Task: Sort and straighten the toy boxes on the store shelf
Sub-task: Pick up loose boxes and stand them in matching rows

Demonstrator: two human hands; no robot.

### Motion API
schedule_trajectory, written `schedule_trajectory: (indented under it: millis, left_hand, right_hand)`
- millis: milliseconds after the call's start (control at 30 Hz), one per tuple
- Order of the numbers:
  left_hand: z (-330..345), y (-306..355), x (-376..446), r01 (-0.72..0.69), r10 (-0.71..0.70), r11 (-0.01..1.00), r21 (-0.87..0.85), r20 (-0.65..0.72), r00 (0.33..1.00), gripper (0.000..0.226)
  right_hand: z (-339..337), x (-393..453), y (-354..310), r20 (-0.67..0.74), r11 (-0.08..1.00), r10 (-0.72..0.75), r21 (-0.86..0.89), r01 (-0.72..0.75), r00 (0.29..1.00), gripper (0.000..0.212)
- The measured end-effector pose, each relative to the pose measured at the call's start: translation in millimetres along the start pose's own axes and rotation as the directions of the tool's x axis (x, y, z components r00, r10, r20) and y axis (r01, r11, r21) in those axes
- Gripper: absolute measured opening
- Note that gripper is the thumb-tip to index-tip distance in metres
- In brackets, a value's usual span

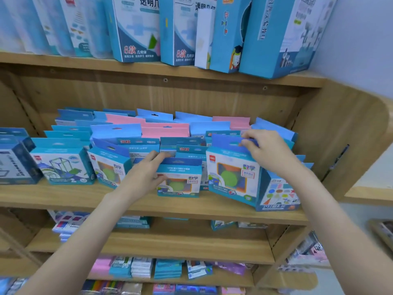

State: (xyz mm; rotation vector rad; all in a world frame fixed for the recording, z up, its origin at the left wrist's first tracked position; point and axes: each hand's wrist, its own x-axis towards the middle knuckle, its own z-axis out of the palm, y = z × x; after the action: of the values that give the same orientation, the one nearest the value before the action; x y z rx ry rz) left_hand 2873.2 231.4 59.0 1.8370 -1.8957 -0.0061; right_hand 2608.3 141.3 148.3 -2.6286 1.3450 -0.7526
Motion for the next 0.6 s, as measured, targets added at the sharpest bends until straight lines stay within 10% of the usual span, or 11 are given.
schedule_trajectory:
  millis: [600]
  left_hand:
    - [-73.6,-73.8,-110.8,0.110,-0.102,0.968,-0.225,0.044,0.994,0.038]
  right_hand:
    - [96.3,22.8,-78.7,0.142,0.923,-0.366,0.178,0.340,0.920,0.019]
